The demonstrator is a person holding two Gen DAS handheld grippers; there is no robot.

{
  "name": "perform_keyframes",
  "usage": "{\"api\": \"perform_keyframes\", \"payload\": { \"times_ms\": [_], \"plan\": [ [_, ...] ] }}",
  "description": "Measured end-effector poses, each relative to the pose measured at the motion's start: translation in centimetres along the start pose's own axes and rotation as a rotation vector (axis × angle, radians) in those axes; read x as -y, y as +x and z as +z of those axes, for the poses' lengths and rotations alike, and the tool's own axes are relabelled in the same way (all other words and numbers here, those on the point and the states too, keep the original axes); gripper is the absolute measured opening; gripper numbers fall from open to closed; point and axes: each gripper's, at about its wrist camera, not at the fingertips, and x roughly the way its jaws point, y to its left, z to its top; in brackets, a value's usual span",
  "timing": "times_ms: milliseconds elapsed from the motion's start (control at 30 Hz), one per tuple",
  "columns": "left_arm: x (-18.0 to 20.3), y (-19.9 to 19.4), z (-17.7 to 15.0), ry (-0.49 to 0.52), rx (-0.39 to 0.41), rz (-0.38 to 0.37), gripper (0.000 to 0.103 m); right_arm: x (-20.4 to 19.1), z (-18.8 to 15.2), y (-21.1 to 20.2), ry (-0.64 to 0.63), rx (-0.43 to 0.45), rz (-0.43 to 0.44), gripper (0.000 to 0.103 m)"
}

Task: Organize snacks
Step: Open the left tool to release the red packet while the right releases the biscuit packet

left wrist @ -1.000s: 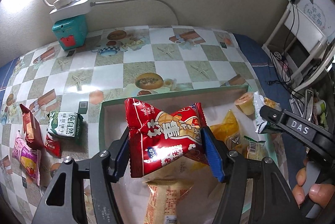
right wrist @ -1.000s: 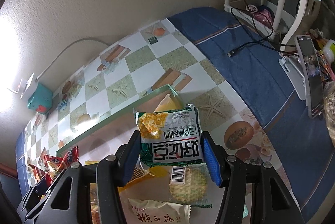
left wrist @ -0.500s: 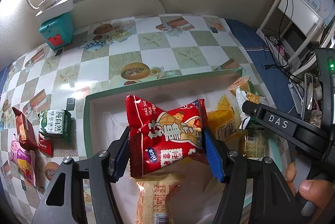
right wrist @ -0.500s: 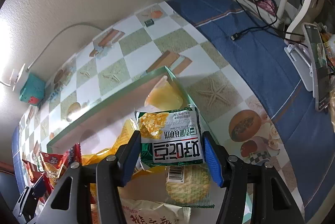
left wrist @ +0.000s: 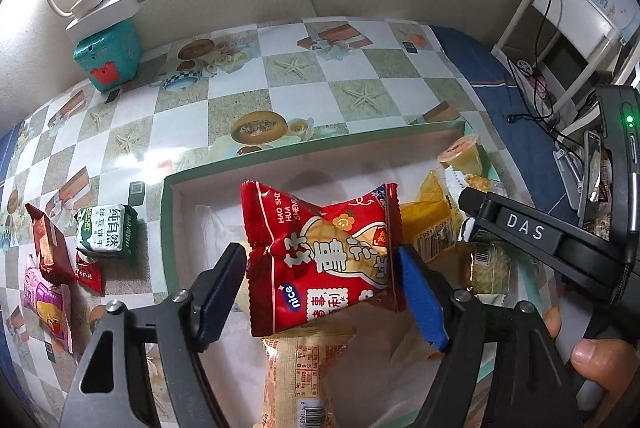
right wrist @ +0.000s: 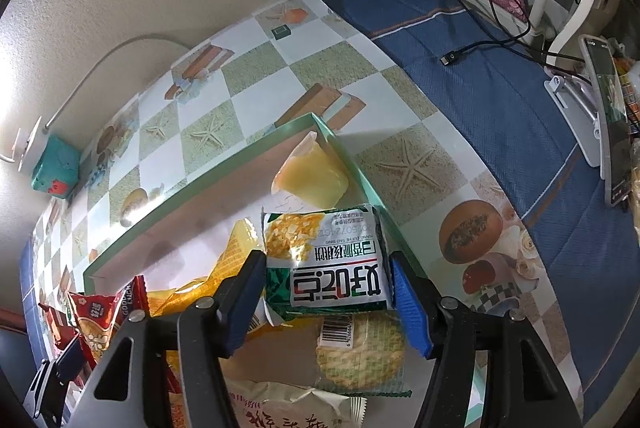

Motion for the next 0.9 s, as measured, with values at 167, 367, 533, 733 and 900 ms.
{"api": "perform_keyframes", "payload": {
  "times_ms": [167, 367, 533, 733, 900],
  "plan": [
    [0.0, -0.8, 0.2, 0.000, 0.010, -0.006, 0.078, 0.0, 0.0, -0.7, -0.003, 0.015, 0.000, 0.071],
    [-0.5, -2.1, 0.5, -0.017, 0.030, -0.014, 0.078, -0.1, 0.0, -1.9, -0.011, 0.043, 0.004, 0.077],
    [-1.7, -4.0, 0.9, -0.050, 0.093, 0.002, 0.084, -0.4, 0.2, -3.5, -0.021, 0.086, 0.014, 0.081],
    [-4.8, -5.5, 1.2, -0.151, 0.166, 0.040, 0.095, -1.0, 0.2, -4.7, -0.039, 0.120, 0.018, 0.096],
    [-8.0, -6.1, 1.0, -0.256, 0.207, 0.088, 0.097, -1.8, 0.1, -5.0, -0.064, 0.135, 0.024, 0.102]
  ]
}}
